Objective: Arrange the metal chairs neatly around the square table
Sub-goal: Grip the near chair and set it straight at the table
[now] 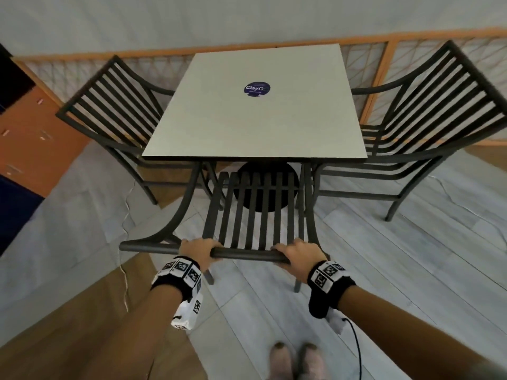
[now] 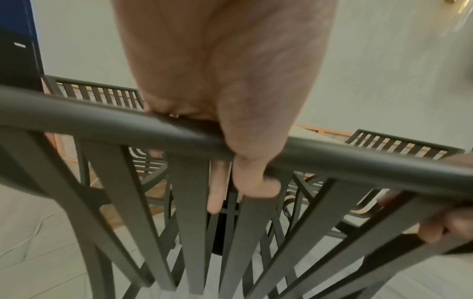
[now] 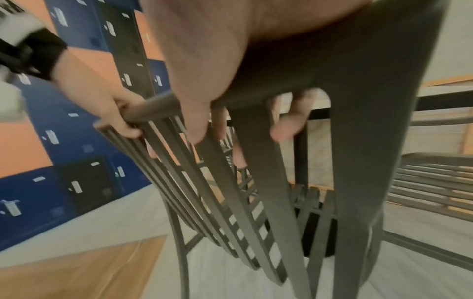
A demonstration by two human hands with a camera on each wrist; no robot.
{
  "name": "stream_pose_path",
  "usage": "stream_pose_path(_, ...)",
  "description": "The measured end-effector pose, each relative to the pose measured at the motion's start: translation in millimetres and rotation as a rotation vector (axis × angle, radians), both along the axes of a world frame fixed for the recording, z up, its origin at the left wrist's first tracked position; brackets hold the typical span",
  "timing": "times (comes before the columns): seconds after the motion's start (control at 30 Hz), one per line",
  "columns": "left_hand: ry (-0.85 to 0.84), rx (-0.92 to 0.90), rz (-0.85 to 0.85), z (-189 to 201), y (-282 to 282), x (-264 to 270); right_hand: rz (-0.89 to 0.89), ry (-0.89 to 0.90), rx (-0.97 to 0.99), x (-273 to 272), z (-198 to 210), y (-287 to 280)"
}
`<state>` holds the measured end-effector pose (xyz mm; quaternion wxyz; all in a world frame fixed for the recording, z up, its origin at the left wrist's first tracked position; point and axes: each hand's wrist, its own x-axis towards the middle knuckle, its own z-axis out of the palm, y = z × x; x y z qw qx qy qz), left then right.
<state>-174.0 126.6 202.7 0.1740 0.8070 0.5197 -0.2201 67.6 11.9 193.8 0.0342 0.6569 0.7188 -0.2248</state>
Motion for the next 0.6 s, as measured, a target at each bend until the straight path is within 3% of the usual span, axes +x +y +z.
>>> stream_pose_path(0.13, -0.027, 0.132, 0.040, -12.7, -10.7, -5.6, -0.023, -0.033, 0.045, -2.9, -1.0, -3.1)
stream_pose_path(0.6, -0.094, 0.162, 0.124, -13.5, -21.9, 10.0, -0.032, -0.043, 0.090, 8.1, -2.5, -7.7)
